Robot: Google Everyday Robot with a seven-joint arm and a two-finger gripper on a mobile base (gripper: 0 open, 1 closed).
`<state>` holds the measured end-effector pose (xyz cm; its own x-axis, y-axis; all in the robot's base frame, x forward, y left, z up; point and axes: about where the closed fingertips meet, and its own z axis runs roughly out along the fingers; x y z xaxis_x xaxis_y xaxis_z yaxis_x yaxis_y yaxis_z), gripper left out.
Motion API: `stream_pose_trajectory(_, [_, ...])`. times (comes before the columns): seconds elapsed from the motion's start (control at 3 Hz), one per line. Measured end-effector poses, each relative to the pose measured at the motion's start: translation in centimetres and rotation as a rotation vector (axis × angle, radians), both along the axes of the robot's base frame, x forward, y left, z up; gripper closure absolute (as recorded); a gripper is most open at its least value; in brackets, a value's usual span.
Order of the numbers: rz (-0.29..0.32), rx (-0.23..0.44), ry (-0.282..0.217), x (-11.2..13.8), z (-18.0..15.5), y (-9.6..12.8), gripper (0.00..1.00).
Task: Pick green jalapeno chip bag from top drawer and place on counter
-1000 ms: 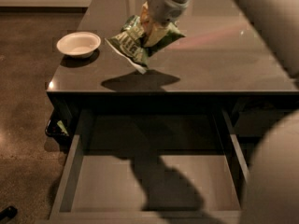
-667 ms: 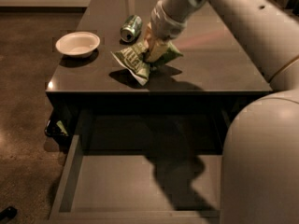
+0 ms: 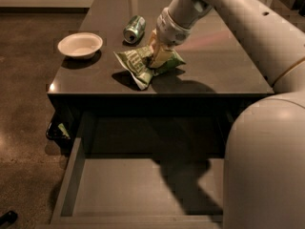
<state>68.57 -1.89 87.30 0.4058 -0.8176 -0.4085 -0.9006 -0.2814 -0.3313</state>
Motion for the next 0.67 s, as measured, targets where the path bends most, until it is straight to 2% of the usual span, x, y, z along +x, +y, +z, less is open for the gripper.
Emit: stream_pose_trajectory(0.67, [0.0,0.0,0.0,0.0,0.0,0.0,0.35])
